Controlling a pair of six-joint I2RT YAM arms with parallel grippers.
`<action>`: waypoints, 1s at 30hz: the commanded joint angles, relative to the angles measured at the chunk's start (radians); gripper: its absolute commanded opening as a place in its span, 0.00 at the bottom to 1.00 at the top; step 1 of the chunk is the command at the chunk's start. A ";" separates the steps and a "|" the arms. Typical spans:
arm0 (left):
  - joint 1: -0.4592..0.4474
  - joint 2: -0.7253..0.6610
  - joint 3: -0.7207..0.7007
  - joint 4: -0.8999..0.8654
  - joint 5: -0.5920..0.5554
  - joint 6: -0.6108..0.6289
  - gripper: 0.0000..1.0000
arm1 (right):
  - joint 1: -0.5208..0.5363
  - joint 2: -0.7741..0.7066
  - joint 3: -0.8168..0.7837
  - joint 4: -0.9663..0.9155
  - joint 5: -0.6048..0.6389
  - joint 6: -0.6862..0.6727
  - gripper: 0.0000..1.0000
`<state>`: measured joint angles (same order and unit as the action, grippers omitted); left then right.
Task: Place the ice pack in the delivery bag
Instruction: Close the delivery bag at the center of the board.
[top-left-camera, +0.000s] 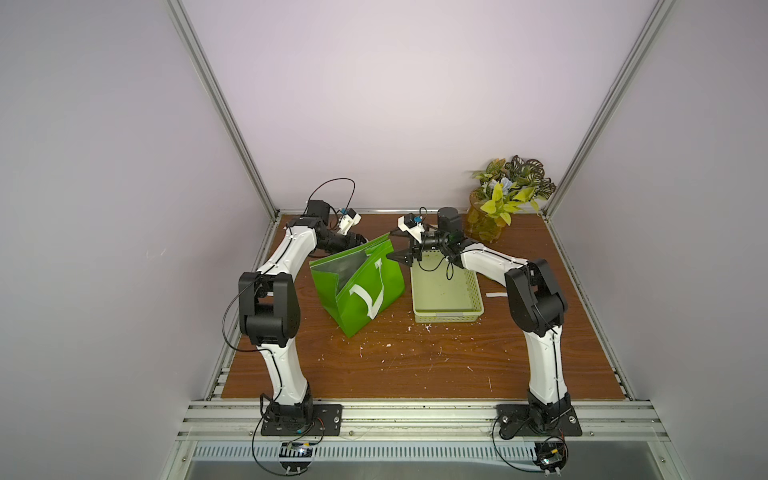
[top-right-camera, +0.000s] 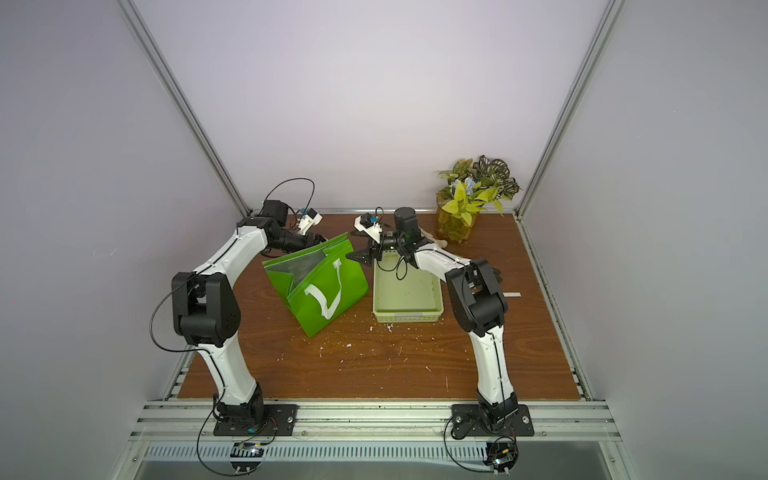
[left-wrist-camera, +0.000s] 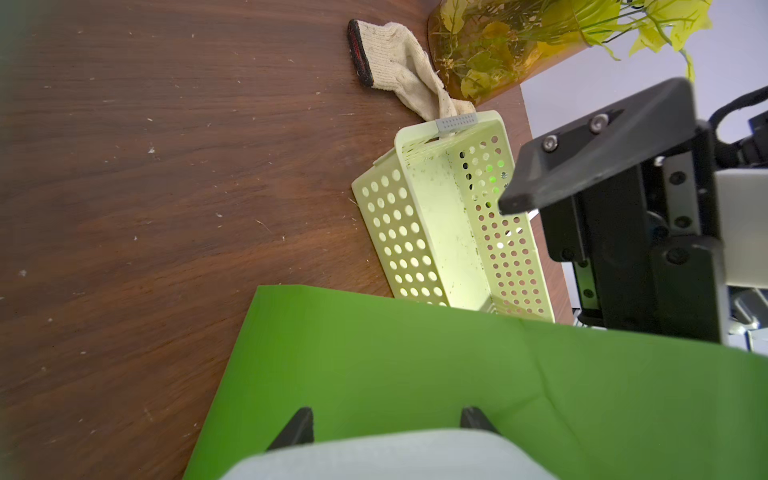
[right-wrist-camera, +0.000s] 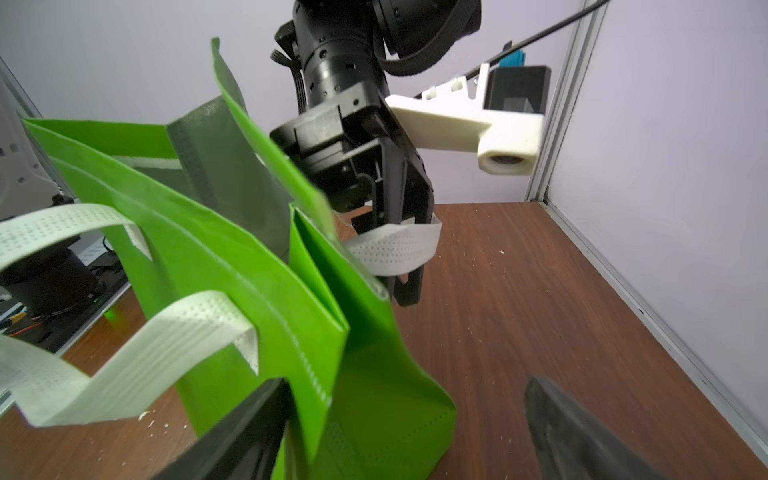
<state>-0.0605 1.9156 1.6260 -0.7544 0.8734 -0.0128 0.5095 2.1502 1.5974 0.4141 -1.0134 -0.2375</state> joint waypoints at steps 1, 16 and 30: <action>-0.012 0.000 0.021 -0.002 0.008 0.013 0.59 | 0.021 0.006 0.054 0.010 -0.061 0.011 0.90; 0.017 -0.068 0.093 -0.002 -0.059 -0.036 0.66 | 0.031 0.005 0.071 -0.099 -0.067 -0.053 0.27; 0.115 -0.548 -0.113 0.016 -0.466 -0.064 0.99 | -0.002 -0.019 0.056 -0.109 -0.040 -0.068 0.00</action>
<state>0.0540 1.4326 1.5463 -0.7429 0.5514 -0.0761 0.5266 2.1826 1.6558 0.3176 -1.0771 -0.2920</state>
